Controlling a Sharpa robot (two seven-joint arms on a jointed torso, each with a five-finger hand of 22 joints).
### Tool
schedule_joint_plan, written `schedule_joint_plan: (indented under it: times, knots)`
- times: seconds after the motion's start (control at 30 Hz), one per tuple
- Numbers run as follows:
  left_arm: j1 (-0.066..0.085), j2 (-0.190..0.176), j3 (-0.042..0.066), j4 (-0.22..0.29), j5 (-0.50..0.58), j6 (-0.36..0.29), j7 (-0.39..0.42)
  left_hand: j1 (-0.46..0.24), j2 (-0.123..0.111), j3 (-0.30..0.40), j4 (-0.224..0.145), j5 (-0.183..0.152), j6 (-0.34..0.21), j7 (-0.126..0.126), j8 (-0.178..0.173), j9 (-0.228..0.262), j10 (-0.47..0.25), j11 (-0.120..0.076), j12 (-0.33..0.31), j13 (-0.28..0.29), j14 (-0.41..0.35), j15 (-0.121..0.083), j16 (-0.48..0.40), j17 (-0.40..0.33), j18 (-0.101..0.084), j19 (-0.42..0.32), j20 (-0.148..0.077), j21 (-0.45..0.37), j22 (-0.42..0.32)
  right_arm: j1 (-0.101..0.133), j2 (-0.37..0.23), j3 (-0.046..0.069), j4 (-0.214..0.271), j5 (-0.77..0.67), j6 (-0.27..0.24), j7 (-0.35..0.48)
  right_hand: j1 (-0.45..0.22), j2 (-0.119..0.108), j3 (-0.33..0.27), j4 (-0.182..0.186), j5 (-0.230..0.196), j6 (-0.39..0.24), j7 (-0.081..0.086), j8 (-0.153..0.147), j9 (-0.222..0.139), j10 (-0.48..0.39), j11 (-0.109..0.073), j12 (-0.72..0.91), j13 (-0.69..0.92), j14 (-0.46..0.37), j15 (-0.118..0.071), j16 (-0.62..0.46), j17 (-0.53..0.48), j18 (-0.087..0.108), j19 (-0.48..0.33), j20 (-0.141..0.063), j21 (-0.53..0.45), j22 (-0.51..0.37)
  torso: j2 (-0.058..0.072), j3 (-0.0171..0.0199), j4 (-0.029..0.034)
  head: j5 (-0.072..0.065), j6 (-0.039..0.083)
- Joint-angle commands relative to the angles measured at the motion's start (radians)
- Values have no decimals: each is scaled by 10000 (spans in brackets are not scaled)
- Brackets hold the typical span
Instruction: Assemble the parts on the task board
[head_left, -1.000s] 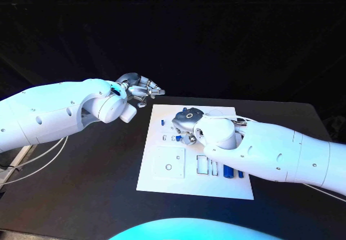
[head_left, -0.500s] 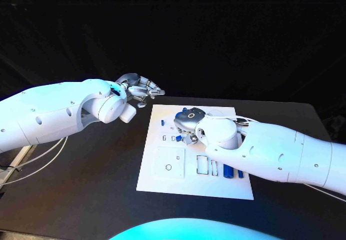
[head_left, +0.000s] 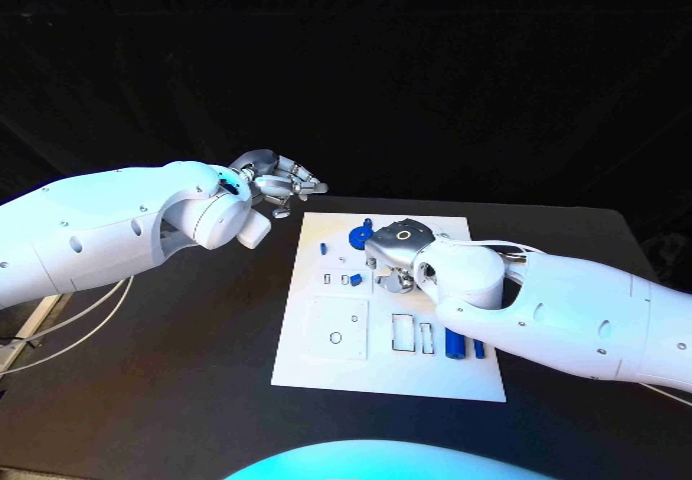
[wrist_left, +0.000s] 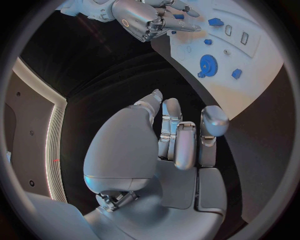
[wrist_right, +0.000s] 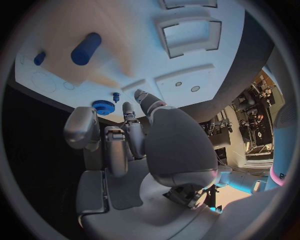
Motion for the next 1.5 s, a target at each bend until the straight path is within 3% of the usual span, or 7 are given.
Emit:
schedule_joint_plan:
  times: [0.03,0.3,0.53,0.63,0.73,0.87,1.5]
  knots:
    - [8,-1,8,70,-24,239,134,117,46,-11,11,3,-118,43,-23,-39,-135,1,-128,-69,324,-12,18,1030,54,36,-1,10,-34,9,-388,26,458,644,-954,-91,309,165,365,-182,93,-43,11,-9,-30,37,35,91,992,1044,33,63,2627,85,1,25,1,35,-34,3,-55,-10,38]
    - [-27,-86,-59,283,-66,340,287,307,128,149,33,3,-531,301,-595,-403,-246,192,-491,-373,301,134,-25,965,61,-4,97,-48,-100,20,-1538,129,1521,3018,-1905,231,446,345,1469,-582,795,-296,175,-40,-279,184,155,366,1156,1044,116,63,2627,39,87,52,216,276,-131,-9,-142,24,84]
    - [-103,-151,-121,406,-72,377,409,490,191,373,-11,5,-485,383,-993,-730,-184,259,-543,-489,317,196,15,986,54,37,163,-11,-29,-40,-1980,156,1990,4444,-1766,559,236,621,2545,-762,1460,-546,274,-32,-622,297,222,595,1297,1044,173,63,2627,4,144,80,489,563,-160,-12,-145,10,82]
    - [-133,-154,-142,429,-73,378,450,520,200,440,-19,4,-439,399,-1099,-819,-165,266,-541,-510,328,205,39,1005,51,48,176,2,-7,-128,-1965,159,1968,4851,-1625,589,-17,766,3544,-900,1539,-919,225,-6,-935,417,181,858,1458,1044,136,63,2627,-40,216,66,795,852,-188,-15,-141,-8,78]
    - [-160,-146,-155,451,-74,374,482,528,198,464,-22,3,-422,406,-1143,-856,-157,270,-537,-516,333,208,50,1014,48,59,180,13,13,-254,-1890,160,1825,5185,-1562,540,-607,862,4735,-1182,1219,-956,152,-5,-1231,517,147,1100,1612,1044,82,63,2627,-83,259,22,1103,1159,-203,-17,-112,-25,68]
    - [-175,-140,-163,466,-74,376,499,533,197,484,-24,3,-406,410,-1177,-885,-147,273,-530,-520,344,211,72,1034,43,74,184,28,39,-405,-1777,161,1632,5499,-1715,515,-1152,1010,5455,-1447,835,-1000,102,-16,-1452,565,104,1224,1692,1044,53,63,2627,-101,261,4,1260,1338,-183,-16,-125,14,62]
    - [-186,-109,-170,457,-74,410,511,532,188,500,-24,3,-382,413,-1210,-916,-138,277,-520,-522,350,214,84,1045,40,86,187,40,58,-690,-887,164,647,5893,-2000,731,-1777,1456,5692,-1573,-120,-888,49,-10,-1704,599,62,1331,1765,1044,43,63,2627,-80,204,6,1190,1378,-171,-20,-125,18,-16]
